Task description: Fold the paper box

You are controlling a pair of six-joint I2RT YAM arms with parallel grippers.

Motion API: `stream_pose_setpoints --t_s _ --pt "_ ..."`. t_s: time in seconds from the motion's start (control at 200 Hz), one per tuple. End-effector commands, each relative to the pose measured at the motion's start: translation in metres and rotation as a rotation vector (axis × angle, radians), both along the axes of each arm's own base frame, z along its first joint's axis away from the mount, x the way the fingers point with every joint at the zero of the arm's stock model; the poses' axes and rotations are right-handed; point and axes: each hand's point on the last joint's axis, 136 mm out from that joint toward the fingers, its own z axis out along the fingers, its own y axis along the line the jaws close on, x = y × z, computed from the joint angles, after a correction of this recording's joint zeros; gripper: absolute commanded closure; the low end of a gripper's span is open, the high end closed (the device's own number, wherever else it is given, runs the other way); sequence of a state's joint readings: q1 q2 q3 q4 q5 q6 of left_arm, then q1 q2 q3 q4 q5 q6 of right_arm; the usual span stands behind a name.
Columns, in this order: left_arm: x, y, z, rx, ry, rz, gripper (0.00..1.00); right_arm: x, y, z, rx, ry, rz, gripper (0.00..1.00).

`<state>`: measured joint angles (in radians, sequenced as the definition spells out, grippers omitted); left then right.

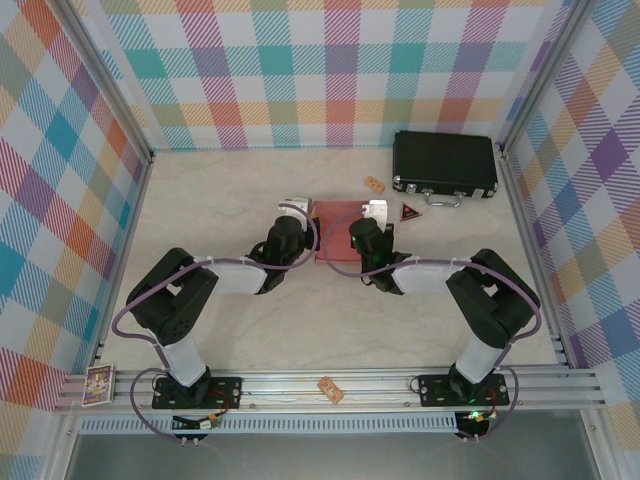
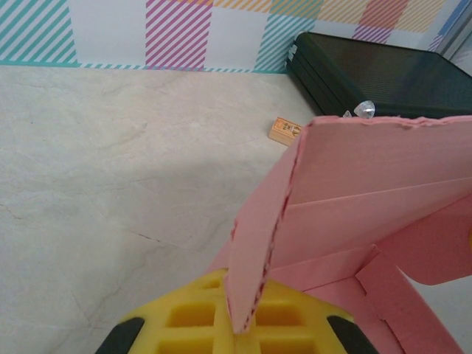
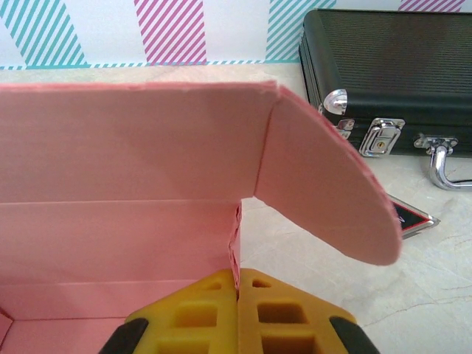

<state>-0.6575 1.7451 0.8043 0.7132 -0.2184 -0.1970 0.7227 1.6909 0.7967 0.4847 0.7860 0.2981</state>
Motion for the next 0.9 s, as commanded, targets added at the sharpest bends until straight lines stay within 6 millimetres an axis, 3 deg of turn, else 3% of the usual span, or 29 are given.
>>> stream_pose_setpoints --t_s 0.0,0.52,0.895 --pt "-0.014 -0.015 0.007 -0.046 -0.004 -0.067 1.00 -0.011 0.007 -0.003 0.019 0.015 0.033 1.00" --pt "-0.023 -0.023 0.000 -0.067 0.021 -0.093 1.00 -0.025 0.004 -0.014 0.005 0.034 0.021 1.00" --pt "-0.032 -0.021 -0.003 -0.065 0.026 -0.074 0.92 -0.031 0.001 -0.016 -0.007 0.031 0.000 1.00"
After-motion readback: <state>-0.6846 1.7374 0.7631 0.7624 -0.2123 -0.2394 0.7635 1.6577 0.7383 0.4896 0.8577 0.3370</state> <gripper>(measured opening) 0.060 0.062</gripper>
